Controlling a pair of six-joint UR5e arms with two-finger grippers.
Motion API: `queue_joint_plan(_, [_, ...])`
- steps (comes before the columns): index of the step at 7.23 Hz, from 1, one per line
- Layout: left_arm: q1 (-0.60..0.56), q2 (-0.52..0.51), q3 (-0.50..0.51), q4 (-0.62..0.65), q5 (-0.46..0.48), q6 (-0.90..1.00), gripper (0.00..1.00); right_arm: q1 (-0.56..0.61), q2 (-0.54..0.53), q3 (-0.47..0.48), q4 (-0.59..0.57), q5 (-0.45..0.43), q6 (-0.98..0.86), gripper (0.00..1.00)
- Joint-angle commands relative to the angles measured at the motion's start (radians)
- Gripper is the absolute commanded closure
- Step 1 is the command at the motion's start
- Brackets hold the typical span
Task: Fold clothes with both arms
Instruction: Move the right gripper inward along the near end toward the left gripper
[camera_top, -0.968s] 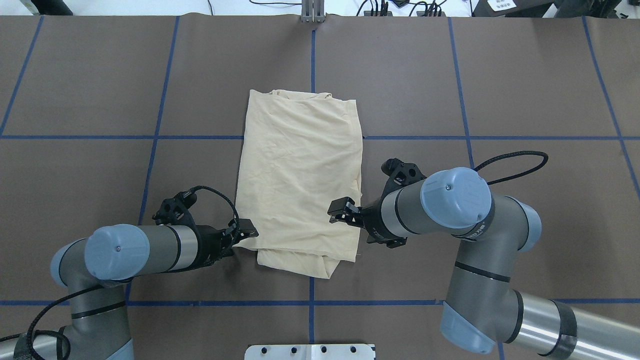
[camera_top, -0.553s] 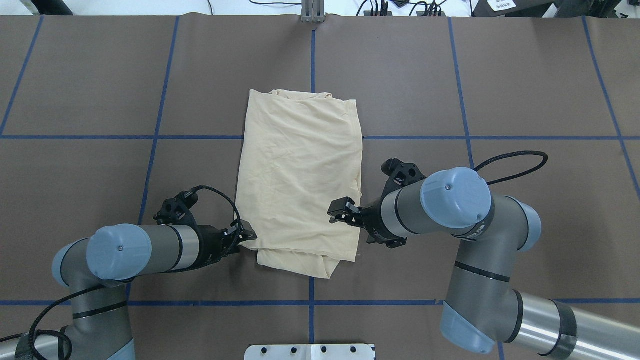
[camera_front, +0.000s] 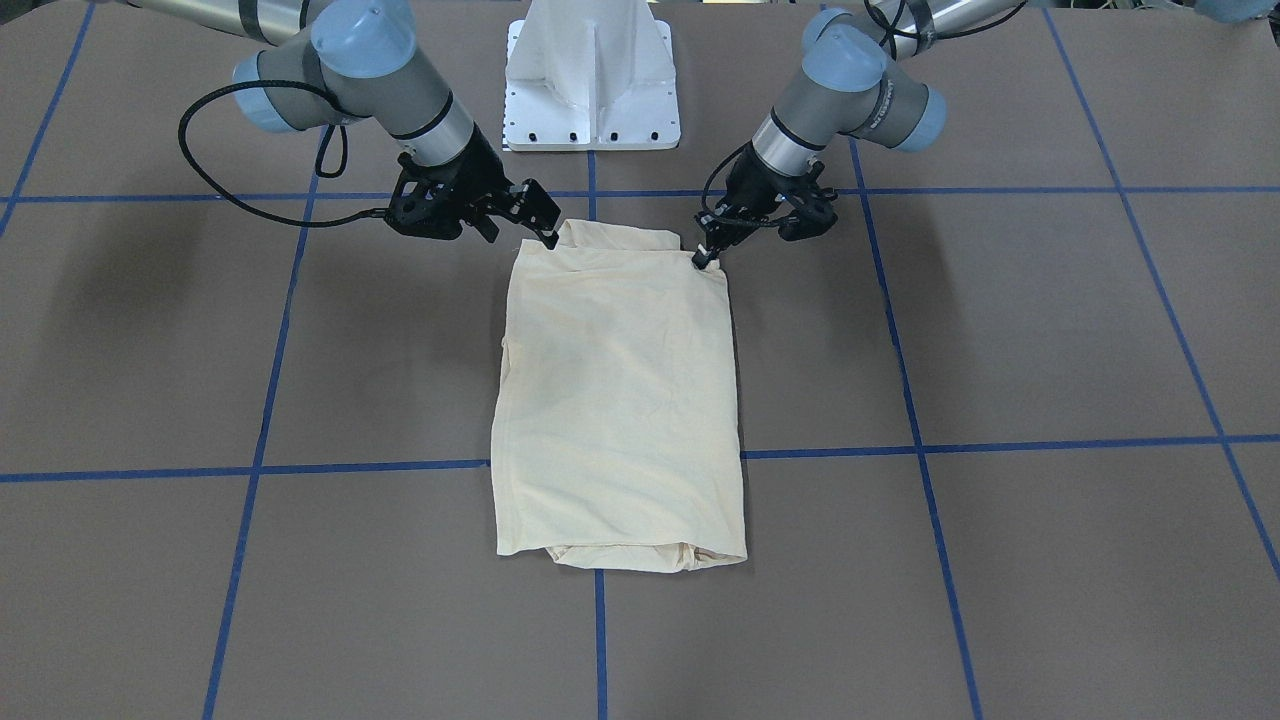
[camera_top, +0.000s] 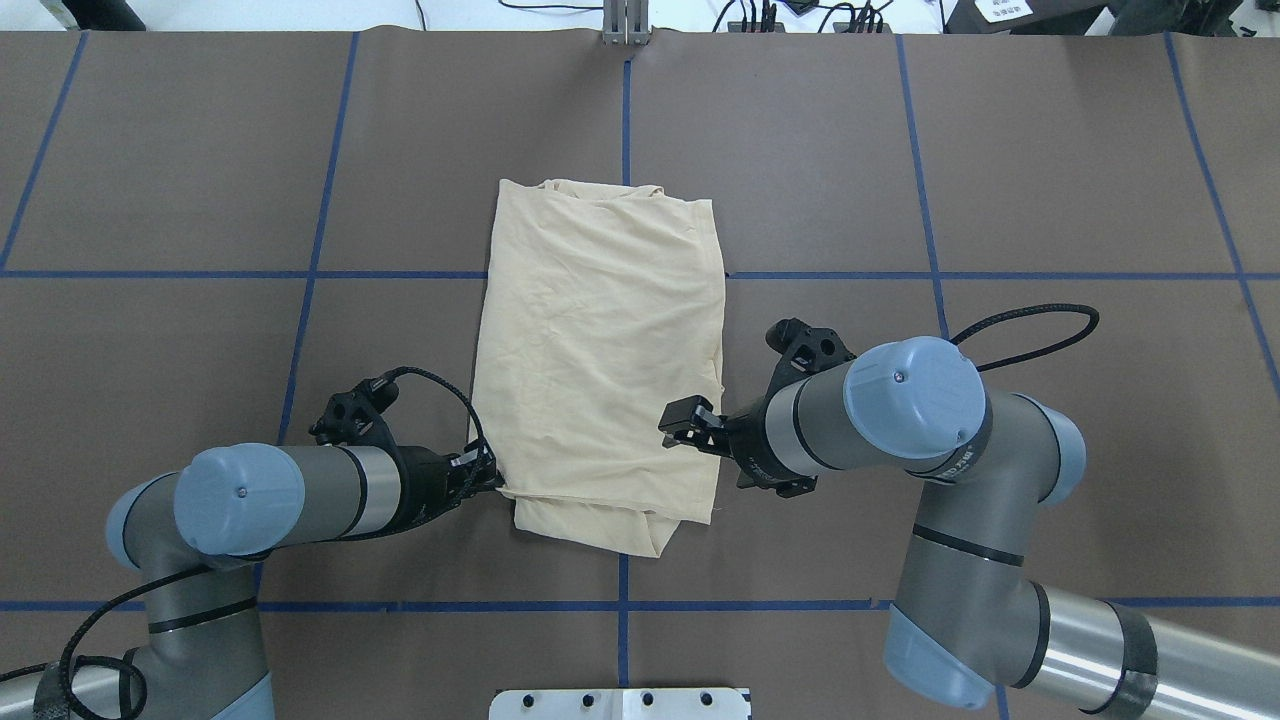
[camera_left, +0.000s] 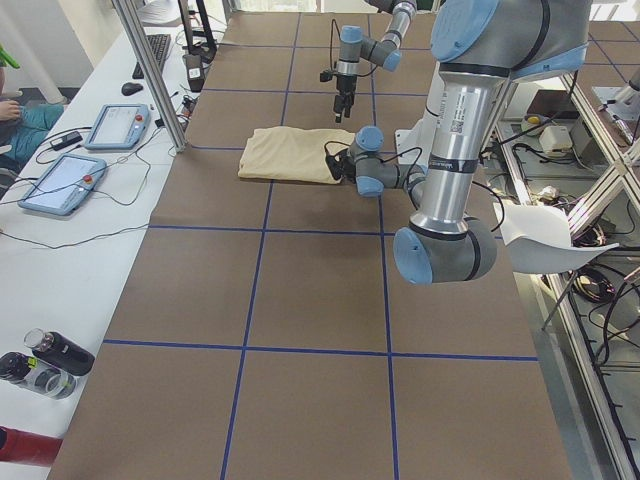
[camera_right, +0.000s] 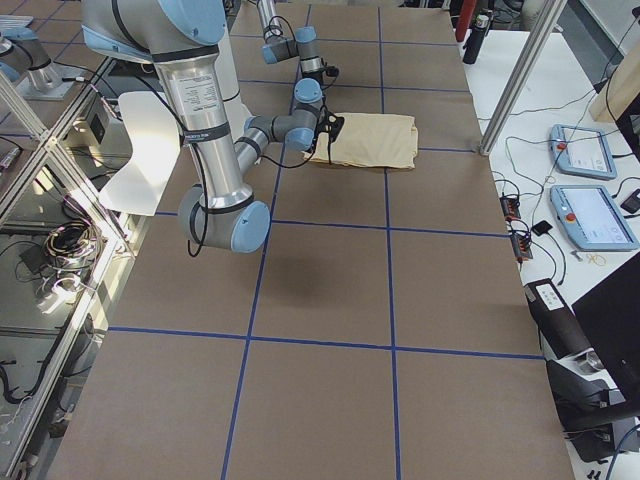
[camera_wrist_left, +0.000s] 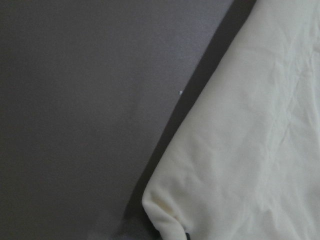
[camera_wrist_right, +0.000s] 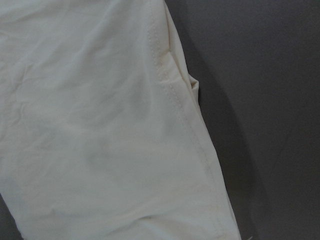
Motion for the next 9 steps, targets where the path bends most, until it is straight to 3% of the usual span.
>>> queue_joint_plan(1, [-0.01, -0.009, -0.005, 0.0, -0.006, 0.001, 1.0, -0.041, 0.001, -0.001, -0.012, -0.06, 0.01, 0.0])
queue_joint_plan(4, [-0.011, -0.015, -0.007, 0.0, -0.008, -0.002, 1.0, -0.111, 0.05, -0.006, -0.165, -0.153, 0.01, 0.0])
queue_joint_plan(6, [-0.011, -0.015, -0.007, 0.0, -0.008, -0.001, 1.0, -0.114, 0.085, -0.047, -0.19, -0.157, 0.012, 0.0])
queue_joint_plan(7, [-0.011, -0.015, -0.007, 0.0, -0.006, -0.002, 1.0, -0.114, 0.145, -0.063, -0.295, -0.156, 0.051, 0.0])
queue_joint_plan(9, [-0.013, -0.015, -0.007, 0.0, -0.008, -0.002, 1.0, -0.117, 0.171, -0.083, -0.328, -0.156, 0.172, 0.0])
